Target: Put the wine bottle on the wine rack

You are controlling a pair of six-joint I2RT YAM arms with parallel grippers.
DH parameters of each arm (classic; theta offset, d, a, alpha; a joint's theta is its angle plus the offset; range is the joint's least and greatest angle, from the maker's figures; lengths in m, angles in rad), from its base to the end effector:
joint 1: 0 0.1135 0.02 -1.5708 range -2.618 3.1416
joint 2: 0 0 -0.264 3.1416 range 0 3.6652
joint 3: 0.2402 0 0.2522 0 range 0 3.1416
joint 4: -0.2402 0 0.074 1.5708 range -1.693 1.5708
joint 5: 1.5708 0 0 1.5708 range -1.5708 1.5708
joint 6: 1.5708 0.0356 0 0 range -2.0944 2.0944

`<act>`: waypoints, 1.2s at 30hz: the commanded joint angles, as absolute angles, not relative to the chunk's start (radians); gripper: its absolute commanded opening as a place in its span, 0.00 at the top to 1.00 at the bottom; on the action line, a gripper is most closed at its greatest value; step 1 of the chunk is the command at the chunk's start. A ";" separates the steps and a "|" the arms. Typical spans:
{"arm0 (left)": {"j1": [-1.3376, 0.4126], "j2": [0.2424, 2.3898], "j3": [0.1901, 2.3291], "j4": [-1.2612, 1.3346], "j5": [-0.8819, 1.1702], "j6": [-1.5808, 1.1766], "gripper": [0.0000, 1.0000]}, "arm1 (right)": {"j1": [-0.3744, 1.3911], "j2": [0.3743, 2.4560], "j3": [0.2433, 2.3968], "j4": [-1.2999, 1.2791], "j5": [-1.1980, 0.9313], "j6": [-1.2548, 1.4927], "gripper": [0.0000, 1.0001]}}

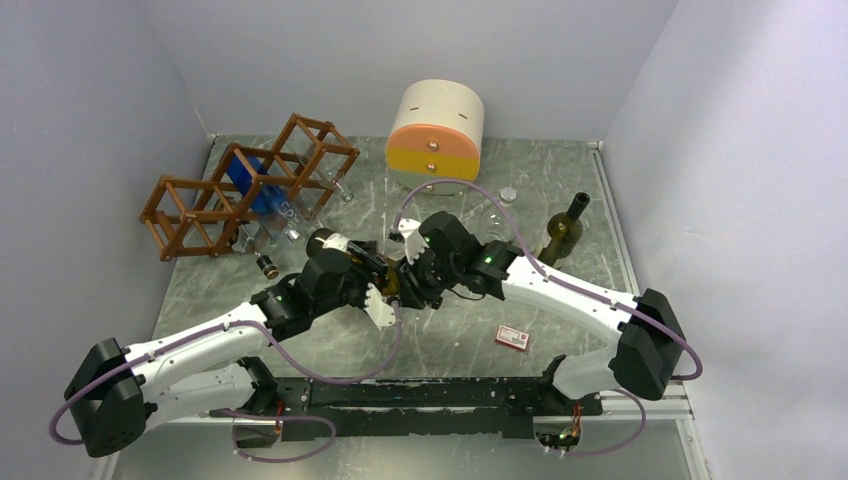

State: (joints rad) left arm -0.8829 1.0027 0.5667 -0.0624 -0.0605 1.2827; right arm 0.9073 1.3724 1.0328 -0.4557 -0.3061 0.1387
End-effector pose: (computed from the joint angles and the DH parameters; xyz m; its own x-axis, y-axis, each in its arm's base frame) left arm 0.1423 -0.1698 0.2346 0.6208 0.7519 -0.2218 0.5005 -0.1624 0.8504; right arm 0.1729 0.2386 0.2702 -0.5574 -0.4990 -0.6636 -0.8119 0.4948 0.3099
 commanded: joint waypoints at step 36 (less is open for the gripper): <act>-0.895 0.949 1.383 -0.295 -0.122 0.058 0.05 | 0.933 1.241 0.994 -0.080 -0.107 0.410 1.00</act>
State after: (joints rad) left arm -0.8894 0.9668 1.3167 -0.2230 -0.2230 0.2260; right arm 0.9134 1.2469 0.9871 -0.3145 0.0029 0.3492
